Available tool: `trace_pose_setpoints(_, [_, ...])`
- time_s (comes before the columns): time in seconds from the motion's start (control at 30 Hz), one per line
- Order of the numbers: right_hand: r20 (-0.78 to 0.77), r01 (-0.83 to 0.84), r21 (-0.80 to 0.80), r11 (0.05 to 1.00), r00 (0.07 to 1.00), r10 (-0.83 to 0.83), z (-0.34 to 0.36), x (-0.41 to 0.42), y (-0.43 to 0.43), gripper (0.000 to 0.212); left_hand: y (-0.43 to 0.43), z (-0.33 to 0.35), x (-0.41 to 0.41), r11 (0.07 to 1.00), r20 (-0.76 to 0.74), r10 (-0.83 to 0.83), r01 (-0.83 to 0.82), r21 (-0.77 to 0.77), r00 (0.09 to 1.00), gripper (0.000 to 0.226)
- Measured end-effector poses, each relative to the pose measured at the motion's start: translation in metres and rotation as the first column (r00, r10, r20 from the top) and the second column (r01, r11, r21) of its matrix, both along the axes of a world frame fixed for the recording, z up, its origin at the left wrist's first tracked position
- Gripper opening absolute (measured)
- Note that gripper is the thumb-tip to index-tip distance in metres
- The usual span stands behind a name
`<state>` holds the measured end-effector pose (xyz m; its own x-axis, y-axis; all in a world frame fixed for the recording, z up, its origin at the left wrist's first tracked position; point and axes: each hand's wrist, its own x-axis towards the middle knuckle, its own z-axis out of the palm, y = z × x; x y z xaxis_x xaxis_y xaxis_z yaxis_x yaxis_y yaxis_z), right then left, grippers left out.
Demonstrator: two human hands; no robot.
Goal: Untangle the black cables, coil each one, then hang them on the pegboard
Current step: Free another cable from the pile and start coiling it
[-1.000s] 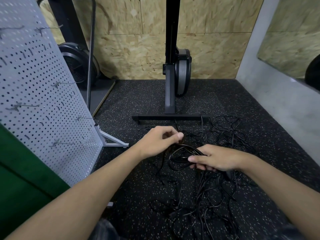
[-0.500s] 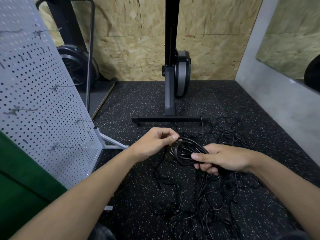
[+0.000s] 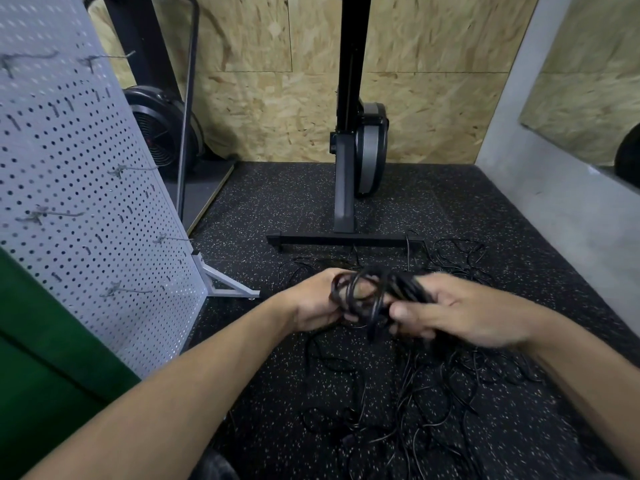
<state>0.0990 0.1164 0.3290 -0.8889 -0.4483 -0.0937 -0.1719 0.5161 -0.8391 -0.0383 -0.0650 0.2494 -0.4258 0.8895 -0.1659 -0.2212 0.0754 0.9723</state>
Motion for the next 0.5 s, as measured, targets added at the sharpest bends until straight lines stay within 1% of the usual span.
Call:
trace_pose_setpoints(0.07, [-0.073, 0.176, -0.081, 0.981, 0.981, -0.182, 0.0, -0.003, 0.009, 0.034, 0.002, -0.004, 0.003, 0.999, 0.045, 0.039, -0.039, -0.005, 0.998, 0.018])
trace_pose_setpoints(0.1, [-0.119, 0.261, -0.082, 0.962, 0.956, -0.27, -0.002, -0.005, 0.014, 0.033, 0.003, -0.006, 0.005, 0.999, 0.033, 0.04, -0.04, -0.027, 0.999, 0.025])
trace_pose_setpoints(0.13, [-0.18, 0.356, -0.018, 0.934, 0.918, -0.354, -0.007, -0.008, 0.018, 0.031, 0.004, -0.008, 0.007, 0.997, -0.007, 0.043, -0.044, -0.061, 0.999, 0.029])
trace_pose_setpoints(0.17, [-0.241, 0.459, 0.088, 0.884, 0.871, -0.428, -0.015, -0.012, 0.022, 0.031, 0.004, -0.009, 0.009, 0.993, -0.073, 0.055, -0.063, -0.103, 0.996, 0.03])
trace_pose_setpoints(0.2, [-0.292, 0.553, 0.185, 0.812, 0.82, -0.492, -0.024, -0.016, 0.025, 0.03, 0.006, -0.012, 0.011, 0.985, -0.154, 0.075, -0.098, -0.145, 0.985, 0.032])
trace_pose_setpoints(0.23, [-0.32, 0.625, 0.242, 0.742, 0.774, -0.547, -0.033, -0.019, 0.026, 0.031, 0.008, -0.012, 0.015, 0.975, -0.24, 0.089, -0.134, -0.179, 0.967, 0.033])
trace_pose_setpoints(0.27, [-0.329, 0.671, 0.258, 0.695, 0.737, -0.59, -0.042, -0.022, 0.027, 0.032, 0.011, -0.012, 0.018, 0.961, -0.343, 0.099, -0.179, -0.211, 0.934, 0.034])
trace_pose_setpoints(0.3, [-0.329, 0.701, 0.253, 0.666, 0.71, -0.622, -0.05, -0.026, 0.026, 0.034, 0.015, -0.011, 0.023, 0.945, -0.455, 0.091, -0.22, -0.24, 0.886, 0.036])
trace_pose_setpoints(0.37, [-0.311, 0.747, 0.238, 0.62, 0.664, -0.68, -0.058, -0.031, 0.025, 0.036, 0.026, -0.005, 0.034, 0.914, -0.639, 0.025, -0.277, -0.297, 0.769, 0.039])
trace_pose_setpoints(0.43, [-0.306, 0.782, 0.247, 0.573, 0.624, -0.719, -0.061, -0.034, 0.023, 0.035, 0.035, 0.001, 0.046, 0.898, -0.736, -0.034, -0.302, -0.32, 0.676, 0.04])
trace_pose_setpoints(0.5, [-0.333, 0.792, 0.298, 0.534, 0.61, -0.719, -0.064, -0.035, 0.02, 0.036, 0.039, 0.007, 0.055, 0.896, -0.817, -0.082, -0.317, -0.312, 0.571, 0.039])
